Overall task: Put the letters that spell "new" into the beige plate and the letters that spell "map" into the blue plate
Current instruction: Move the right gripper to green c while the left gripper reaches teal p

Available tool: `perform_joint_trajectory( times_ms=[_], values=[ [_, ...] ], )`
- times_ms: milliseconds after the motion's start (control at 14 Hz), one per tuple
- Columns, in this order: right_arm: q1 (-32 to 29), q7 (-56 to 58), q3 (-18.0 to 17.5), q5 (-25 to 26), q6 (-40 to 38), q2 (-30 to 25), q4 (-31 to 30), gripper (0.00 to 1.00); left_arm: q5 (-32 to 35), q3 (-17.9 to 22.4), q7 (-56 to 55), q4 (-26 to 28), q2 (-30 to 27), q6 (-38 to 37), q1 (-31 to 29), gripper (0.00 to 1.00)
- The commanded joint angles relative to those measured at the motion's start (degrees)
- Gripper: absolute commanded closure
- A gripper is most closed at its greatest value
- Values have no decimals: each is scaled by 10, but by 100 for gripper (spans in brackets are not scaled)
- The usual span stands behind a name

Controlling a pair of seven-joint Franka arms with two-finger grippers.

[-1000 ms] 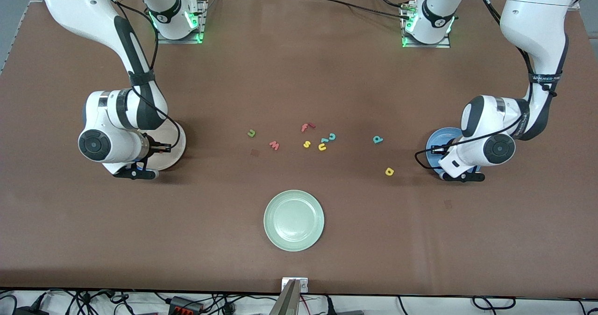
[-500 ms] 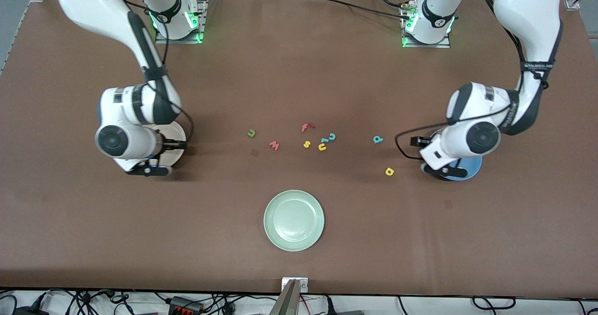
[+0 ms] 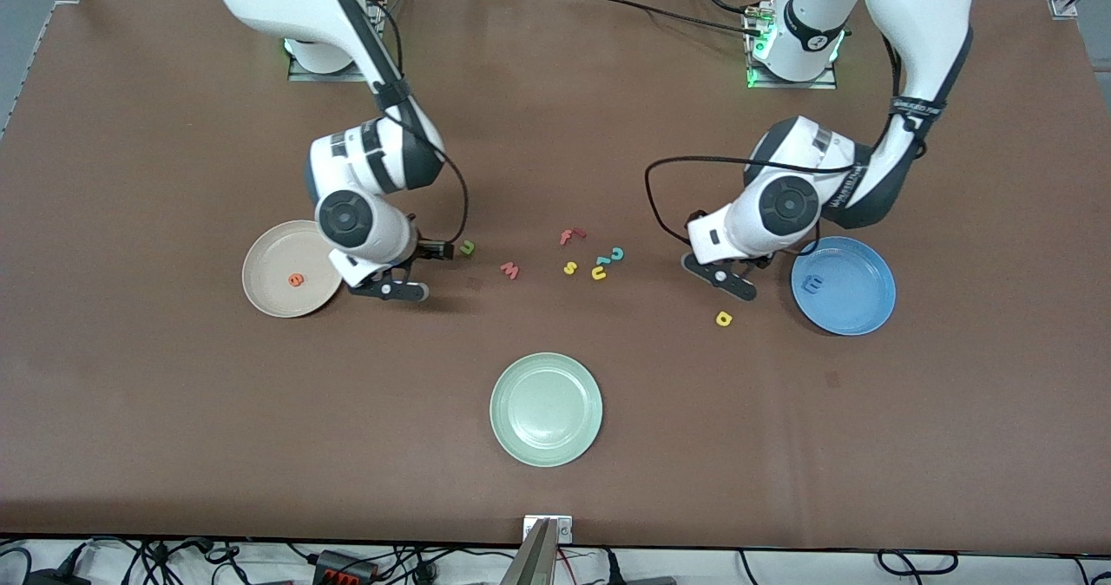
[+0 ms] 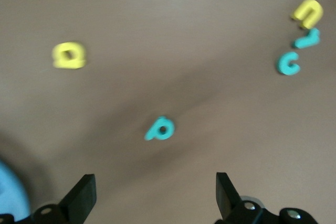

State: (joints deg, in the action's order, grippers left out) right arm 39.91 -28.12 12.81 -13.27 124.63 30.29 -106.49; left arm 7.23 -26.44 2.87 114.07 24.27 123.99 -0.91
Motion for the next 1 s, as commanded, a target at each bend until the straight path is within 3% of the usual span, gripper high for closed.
perform_joint_trajectory(
  times_ms=[0,143,286,643,714,929],
  values=[
    [46,-112,6,-10,41,20,-7,16,57,-28,42,58,-17,48,-8,0],
    [59,-193,6,-11,65,31,-7,19,112,-30,44,106,-17,114,-15,0],
    [76,-237,4,-13,83,40,-7,19,122,-29,49,142,-10,195,-14,0],
    [82,-272,3,-15,99,51,-11,20,219,-26,88,135,43,272,-46,0],
    [83,-282,3,-15,102,50,-14,20,225,-25,99,135,47,280,-47,4],
    [82,-291,3,-16,105,50,-19,22,226,-26,114,135,51,281,-58,33]
  ],
)
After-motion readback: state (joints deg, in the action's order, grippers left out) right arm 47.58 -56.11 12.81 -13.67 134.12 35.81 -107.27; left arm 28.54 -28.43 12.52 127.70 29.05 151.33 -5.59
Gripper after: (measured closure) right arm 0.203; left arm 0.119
